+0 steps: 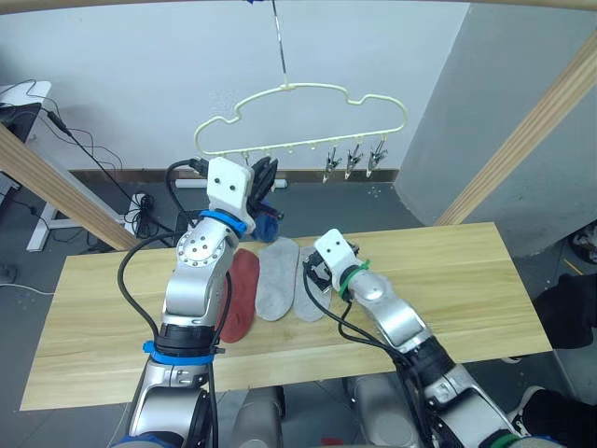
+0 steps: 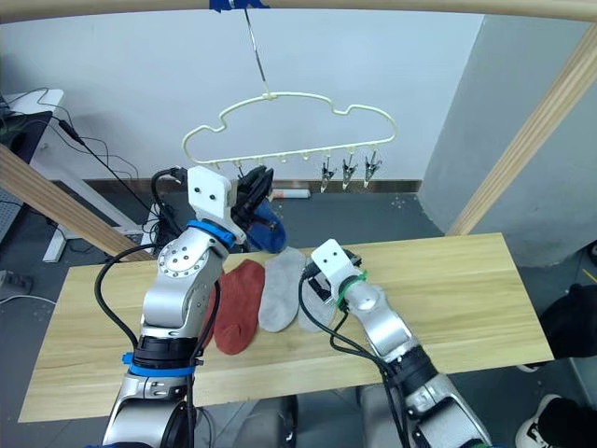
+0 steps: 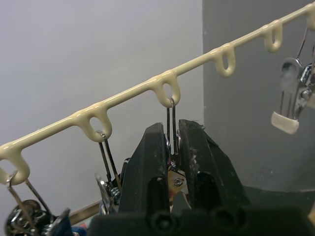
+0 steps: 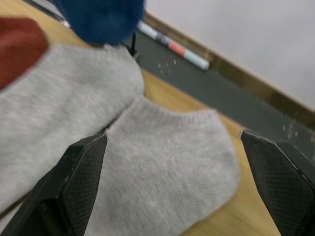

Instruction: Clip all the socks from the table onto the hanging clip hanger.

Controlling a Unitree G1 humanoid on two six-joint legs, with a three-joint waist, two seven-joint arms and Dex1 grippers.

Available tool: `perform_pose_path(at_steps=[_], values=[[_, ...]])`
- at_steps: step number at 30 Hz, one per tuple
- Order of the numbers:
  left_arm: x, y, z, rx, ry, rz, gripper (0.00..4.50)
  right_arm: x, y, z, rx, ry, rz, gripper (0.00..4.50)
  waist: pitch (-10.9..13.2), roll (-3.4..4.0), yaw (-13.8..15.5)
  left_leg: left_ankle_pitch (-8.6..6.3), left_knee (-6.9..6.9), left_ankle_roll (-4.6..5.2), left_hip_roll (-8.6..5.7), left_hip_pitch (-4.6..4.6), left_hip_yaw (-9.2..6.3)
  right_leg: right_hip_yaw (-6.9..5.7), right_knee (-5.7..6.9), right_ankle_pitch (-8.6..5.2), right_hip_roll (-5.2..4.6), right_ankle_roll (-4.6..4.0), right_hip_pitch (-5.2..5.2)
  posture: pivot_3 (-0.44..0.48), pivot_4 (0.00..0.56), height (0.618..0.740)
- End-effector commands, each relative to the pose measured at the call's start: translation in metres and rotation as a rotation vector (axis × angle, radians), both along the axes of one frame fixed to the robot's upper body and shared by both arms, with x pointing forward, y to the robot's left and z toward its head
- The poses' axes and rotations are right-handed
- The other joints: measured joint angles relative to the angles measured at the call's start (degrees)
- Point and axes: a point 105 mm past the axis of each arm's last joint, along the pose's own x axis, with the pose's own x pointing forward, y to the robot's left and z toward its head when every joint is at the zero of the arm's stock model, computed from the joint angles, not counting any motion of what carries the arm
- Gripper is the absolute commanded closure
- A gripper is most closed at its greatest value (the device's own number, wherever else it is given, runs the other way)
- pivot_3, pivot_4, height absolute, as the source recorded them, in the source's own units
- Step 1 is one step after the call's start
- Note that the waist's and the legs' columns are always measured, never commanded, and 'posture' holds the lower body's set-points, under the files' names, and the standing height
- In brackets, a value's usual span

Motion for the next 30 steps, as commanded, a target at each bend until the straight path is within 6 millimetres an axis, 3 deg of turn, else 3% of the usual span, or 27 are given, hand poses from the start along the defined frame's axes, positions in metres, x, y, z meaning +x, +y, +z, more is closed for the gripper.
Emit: perform_pose_path(at_steps=[1,5,8,19,22,30], values=[[-0.005,-0.002,0.007,0.002,-0.018,-0.024,4.41,0.006,-0.004,-0.014,0.021,0.038,-0.054,0.00,0.0,0.00,0.0,0.00,0.00,0.00,-0.01,0.00,0.01,0.01,0.00,0.00,-0.01,0.00,0.00,-0.231,0.312,0.740],[-0.005,0.000,0.007,0.002,-0.010,-0.028,4.41,0.007,-0.006,-0.028,0.006,0.077,-0.060,0.00,0.0,0.00,0.0,0.00,0.01,0.00,-0.02,0.04,0.02,0.03,0.01,0.00,-0.02,0.00,0.03,-0.228,0.313,0.740],[-0.006,0.000,0.006,-0.006,0.001,-0.043,4.41,0.005,-0.008,-0.037,-0.011,0.090,-0.056,0.57,0.0,0.00,-0.1,0.00,0.01,0.00,0.01,0.11,0.01,0.02,0.07,0.00,0.02,0.00,0.07,-0.224,0.311,0.740],[-0.008,0.002,0.006,-0.038,0.043,-0.093,4.41,-0.001,-0.011,-0.039,0.014,0.107,-0.052,4.42,0.0,0.01,-0.1,0.00,0.08,0.00,0.01,0.11,-0.01,0.02,0.06,0.01,0.05,0.01,0.10,-0.233,0.314,0.740],[-0.008,0.002,0.006,-0.044,0.051,-0.102,4.41,-0.002,-0.011,-0.034,0.011,0.079,-0.035,4.50,0.0,0.01,-0.1,0.00,0.07,0.00,0.01,0.10,-0.01,0.02,0.05,0.01,0.04,0.01,0.10,-0.235,0.314,0.740],[-0.014,-0.005,0.008,-0.078,0.093,-0.201,4.41,-0.010,0.003,0.035,-0.035,-0.258,0.158,4.50,0.0,0.02,-0.4,0.00,0.06,0.00,0.01,0.05,0.00,0.02,0.02,0.00,0.04,0.02,0.05,-0.247,0.318,0.740]])
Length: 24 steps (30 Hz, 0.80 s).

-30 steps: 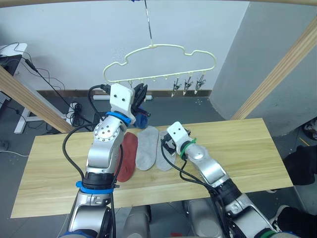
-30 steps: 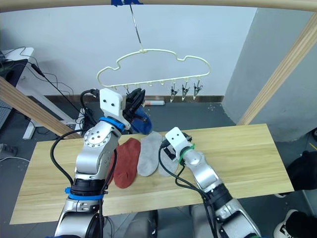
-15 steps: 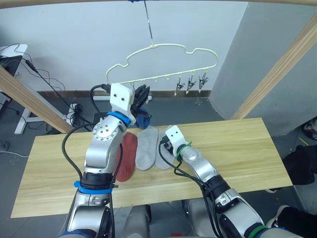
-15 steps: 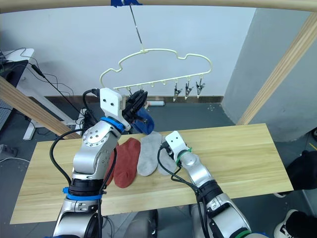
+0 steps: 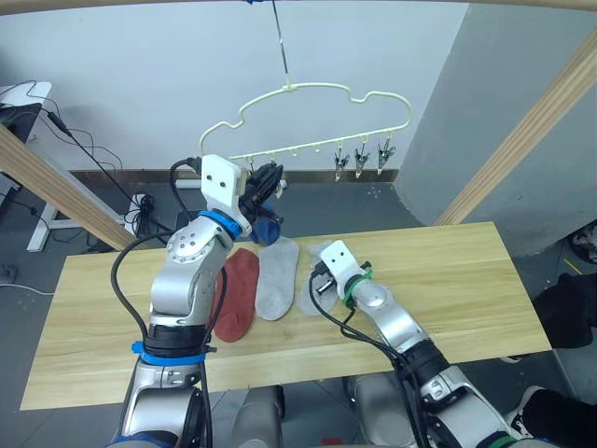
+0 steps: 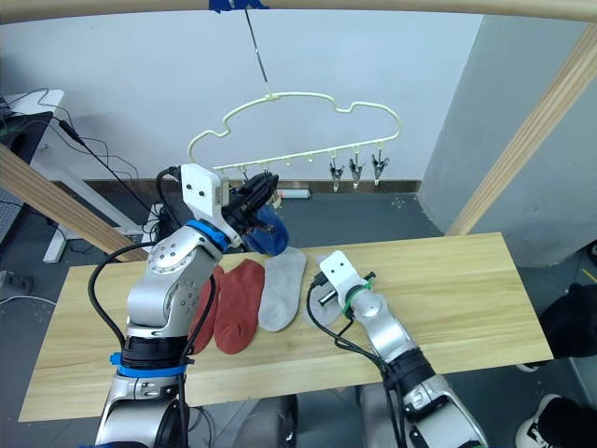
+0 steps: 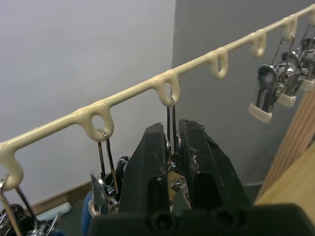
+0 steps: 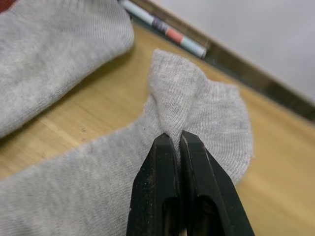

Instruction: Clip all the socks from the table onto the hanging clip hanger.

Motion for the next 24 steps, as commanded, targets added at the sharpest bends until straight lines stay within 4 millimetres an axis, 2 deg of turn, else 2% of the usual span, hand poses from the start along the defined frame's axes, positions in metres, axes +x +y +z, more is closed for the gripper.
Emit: perform_pose_path(at_steps=[1,4,11,18,24], values=[[-0.005,-0.003,0.008,-0.011,-0.012,-0.040,4.41,-0.008,0.019,0.045,0.032,-0.195,0.117,4.50,0.0,0.00,-0.3,0.00,-0.01,0.00,0.02,0.01,0.00,0.00,0.00,0.00,0.02,0.00,0.00,-0.247,0.318,0.740],[-0.005,-0.002,0.008,-0.016,0.000,-0.047,4.41,-0.017,0.026,0.066,0.018,-0.315,0.203,4.50,0.0,0.00,-0.7,0.00,-0.02,0.00,0.04,0.01,-0.02,-0.01,0.00,0.00,0.04,0.00,0.00,-0.256,0.321,0.740],[-0.006,-0.004,0.009,-0.021,0.015,-0.071,4.41,-0.022,0.038,0.087,-0.030,-0.461,0.302,4.50,0.0,-0.01,-1.0,0.00,-0.02,0.00,0.03,0.01,-0.01,0.00,-0.01,0.00,0.03,0.00,0.00,-0.256,0.321,0.740],[-0.007,-0.004,0.008,-0.020,0.019,-0.074,4.41,-0.030,0.056,0.092,0.000,-0.480,0.384,4.50,0.0,-0.01,-1.0,0.00,-0.02,0.00,0.03,0.01,-0.01,0.01,-0.03,0.00,0.03,0.00,0.00,-0.253,0.322,0.740],[-0.007,-0.004,0.007,-0.020,0.022,-0.075,4.41,-0.032,0.062,0.099,0.018,-0.514,0.406,4.50,0.0,-0.01,-1.0,0.00,-0.02,0.00,0.03,0.00,-0.01,0.01,-0.03,0.00,0.02,-0.01,0.00,-0.252,0.321,0.740]])
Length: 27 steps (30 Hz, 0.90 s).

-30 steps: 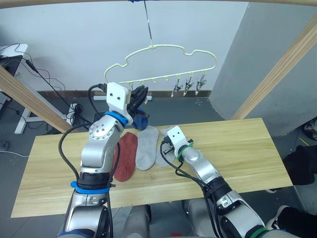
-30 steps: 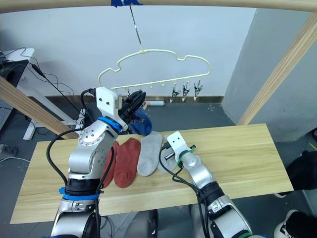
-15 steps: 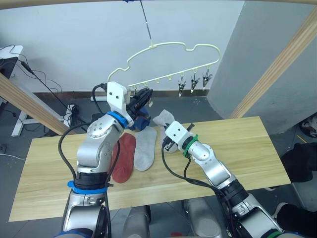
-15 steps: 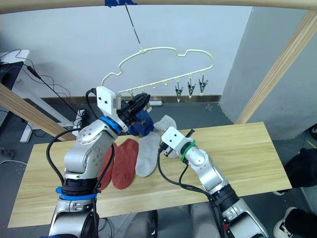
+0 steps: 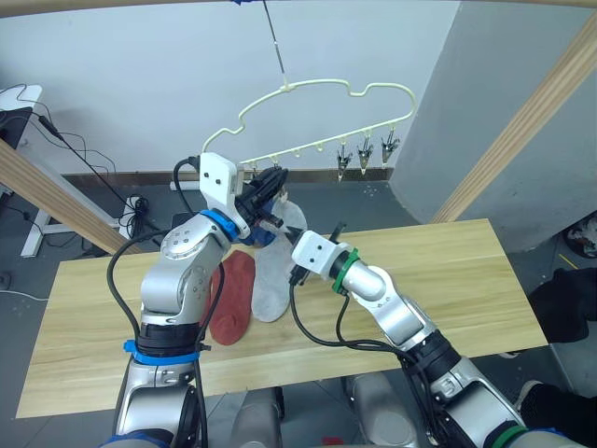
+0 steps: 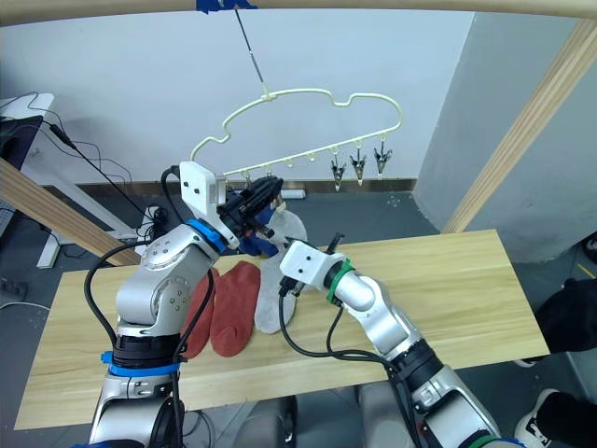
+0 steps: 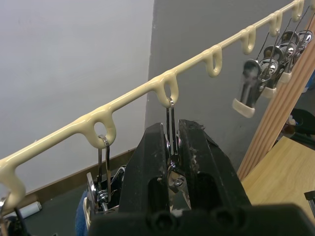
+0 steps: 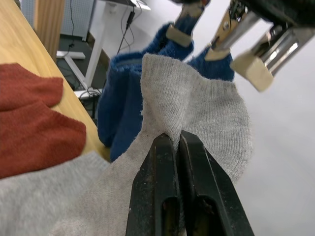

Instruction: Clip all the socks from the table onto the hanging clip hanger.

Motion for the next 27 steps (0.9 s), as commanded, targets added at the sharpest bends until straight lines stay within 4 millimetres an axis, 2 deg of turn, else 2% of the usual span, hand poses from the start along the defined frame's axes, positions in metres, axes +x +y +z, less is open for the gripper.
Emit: perform_pose_path(at_steps=[1,14,27], values=[[-0.004,-0.002,0.006,0.004,-0.026,-0.012,4.41,-0.005,0.008,0.019,0.036,-0.083,0.039,4.50,0.0,0.00,0.0,0.00,0.00,0.00,0.00,0.00,0.00,0.00,0.00,0.00,0.00,0.00,0.00,-0.252,0.321,0.740],[-0.003,0.000,0.006,0.000,-0.023,-0.011,4.41,-0.005,0.000,0.030,0.082,-0.125,0.016,4.50,0.0,0.00,0.0,0.00,0.00,0.00,0.00,0.00,0.00,-0.01,0.00,0.00,0.00,0.00,0.00,-0.259,0.322,0.740],[-0.002,0.002,0.008,-0.006,-0.015,-0.015,4.41,-0.006,-0.006,0.028,0.111,-0.132,-0.014,4.50,0.0,0.01,0.0,0.00,-0.01,0.00,0.00,0.00,0.00,0.00,-0.01,0.00,0.00,0.00,0.00,-0.266,0.323,0.740]])
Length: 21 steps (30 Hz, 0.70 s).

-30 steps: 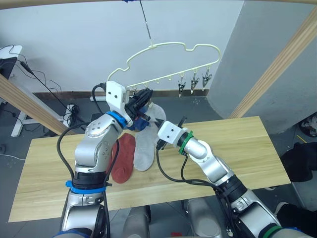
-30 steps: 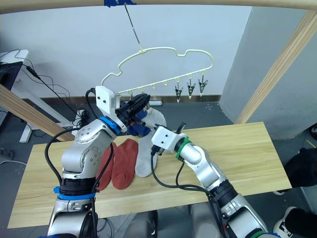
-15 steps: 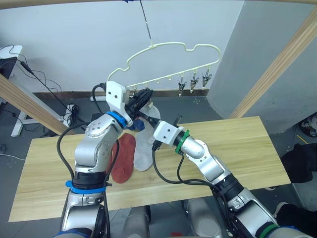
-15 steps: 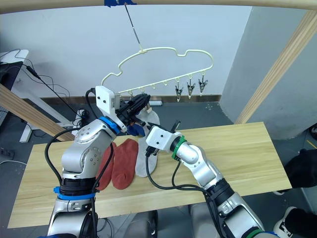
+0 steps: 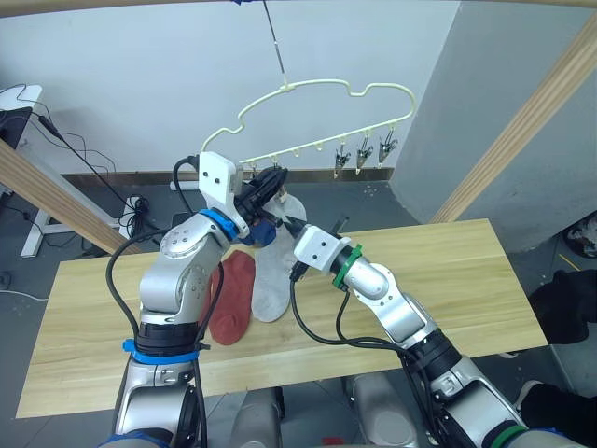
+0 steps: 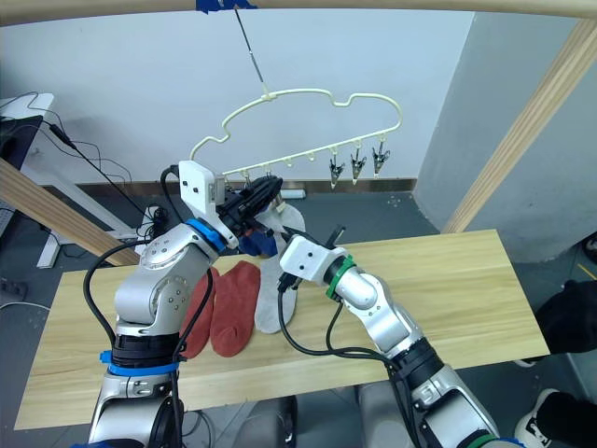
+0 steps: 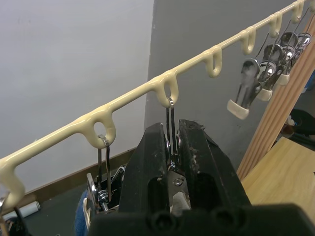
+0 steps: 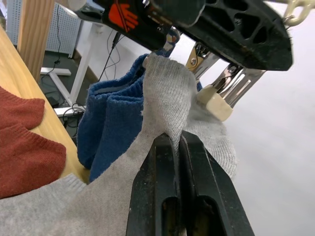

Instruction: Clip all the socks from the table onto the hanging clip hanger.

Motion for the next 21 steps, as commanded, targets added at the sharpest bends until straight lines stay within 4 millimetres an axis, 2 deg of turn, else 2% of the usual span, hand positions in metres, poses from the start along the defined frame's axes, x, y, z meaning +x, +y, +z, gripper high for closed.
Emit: perform_pose_path(at_steps=[1,13,21], values=[[-0.003,0.000,0.007,-0.002,-0.019,-0.013,4.41,-0.006,0.000,0.014,0.048,-0.053,0.005,4.50,0.0,0.00,0.0,0.00,0.00,0.00,0.00,0.00,0.00,0.00,0.00,0.00,0.00,0.00,0.00,-0.266,0.323,0.740],[-0.004,-0.001,0.008,0.000,-0.011,-0.019,4.41,0.002,0.009,0.032,0.130,-0.069,-0.016,4.50,0.0,0.00,0.0,0.00,0.00,0.00,0.00,0.01,-0.01,-0.01,0.00,0.00,0.00,0.00,0.00,-0.256,0.316,0.740],[-0.005,-0.002,0.007,0.004,-0.008,-0.022,4.41,0.002,0.009,0.034,0.136,-0.069,-0.011,4.50,0.0,0.00,0.0,0.00,-0.02,0.00,0.00,0.00,-0.01,-0.01,0.01,0.00,-0.01,0.00,-0.01,-0.257,0.312,0.740]])
